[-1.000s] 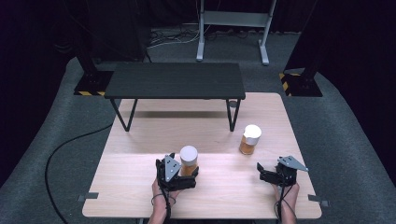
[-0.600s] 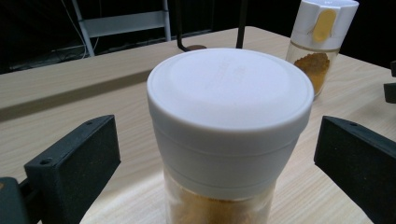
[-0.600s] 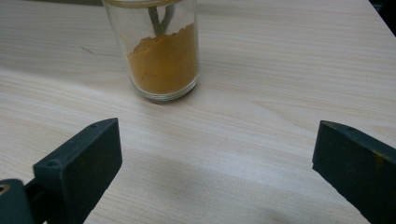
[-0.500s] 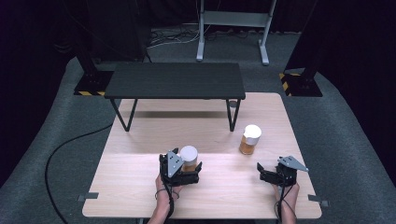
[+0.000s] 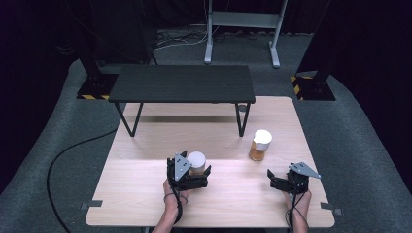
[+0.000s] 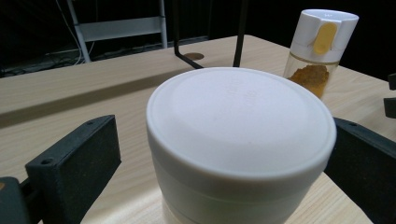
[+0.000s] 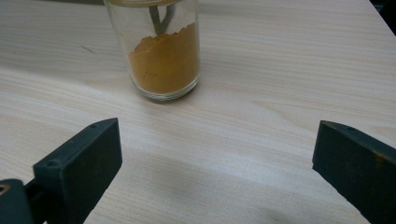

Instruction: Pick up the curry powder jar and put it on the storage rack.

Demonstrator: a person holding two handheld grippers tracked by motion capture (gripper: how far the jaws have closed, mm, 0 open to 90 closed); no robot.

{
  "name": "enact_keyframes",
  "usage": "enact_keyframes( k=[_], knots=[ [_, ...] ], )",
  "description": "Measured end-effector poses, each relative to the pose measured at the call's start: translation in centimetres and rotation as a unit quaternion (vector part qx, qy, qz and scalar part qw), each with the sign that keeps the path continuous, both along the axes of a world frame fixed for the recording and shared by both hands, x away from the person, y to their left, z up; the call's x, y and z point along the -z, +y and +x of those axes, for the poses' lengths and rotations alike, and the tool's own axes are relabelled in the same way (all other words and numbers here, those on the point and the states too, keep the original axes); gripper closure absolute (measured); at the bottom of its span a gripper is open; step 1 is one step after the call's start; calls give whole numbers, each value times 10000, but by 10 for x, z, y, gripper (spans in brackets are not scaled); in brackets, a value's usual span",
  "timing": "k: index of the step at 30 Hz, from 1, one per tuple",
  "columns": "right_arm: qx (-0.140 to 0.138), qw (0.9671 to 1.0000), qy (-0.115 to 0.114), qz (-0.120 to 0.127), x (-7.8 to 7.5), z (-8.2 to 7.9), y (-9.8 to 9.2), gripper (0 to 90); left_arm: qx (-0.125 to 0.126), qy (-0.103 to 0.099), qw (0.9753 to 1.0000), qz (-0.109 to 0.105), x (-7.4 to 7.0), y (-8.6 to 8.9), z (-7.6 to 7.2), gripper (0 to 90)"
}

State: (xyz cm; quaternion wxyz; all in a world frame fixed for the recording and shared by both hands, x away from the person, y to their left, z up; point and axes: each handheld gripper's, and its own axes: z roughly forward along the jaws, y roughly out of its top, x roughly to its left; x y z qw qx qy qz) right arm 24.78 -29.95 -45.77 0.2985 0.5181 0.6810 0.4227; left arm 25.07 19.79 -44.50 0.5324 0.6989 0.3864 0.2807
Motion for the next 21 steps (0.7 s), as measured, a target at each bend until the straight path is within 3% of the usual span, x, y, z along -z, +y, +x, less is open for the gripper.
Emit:
enact_keyframes(
  k=[2,7,13,21],
  knots=[
    [-7,10000,8,-13,0,0,0,5,23,-43,10000,-26,2,1,0,9],
    [18,10000,-2,9,0,0,0,5,118,-141,9997,-141,5,5,1,177],
    [12,10000,3,14,0,0,0,6,119,-149,9997,-150,8,4,-1,300],
    [-17,10000,23,27,0,1,-1,7,142,-248,9994,-180,11,6,-1,330]
  ],
)
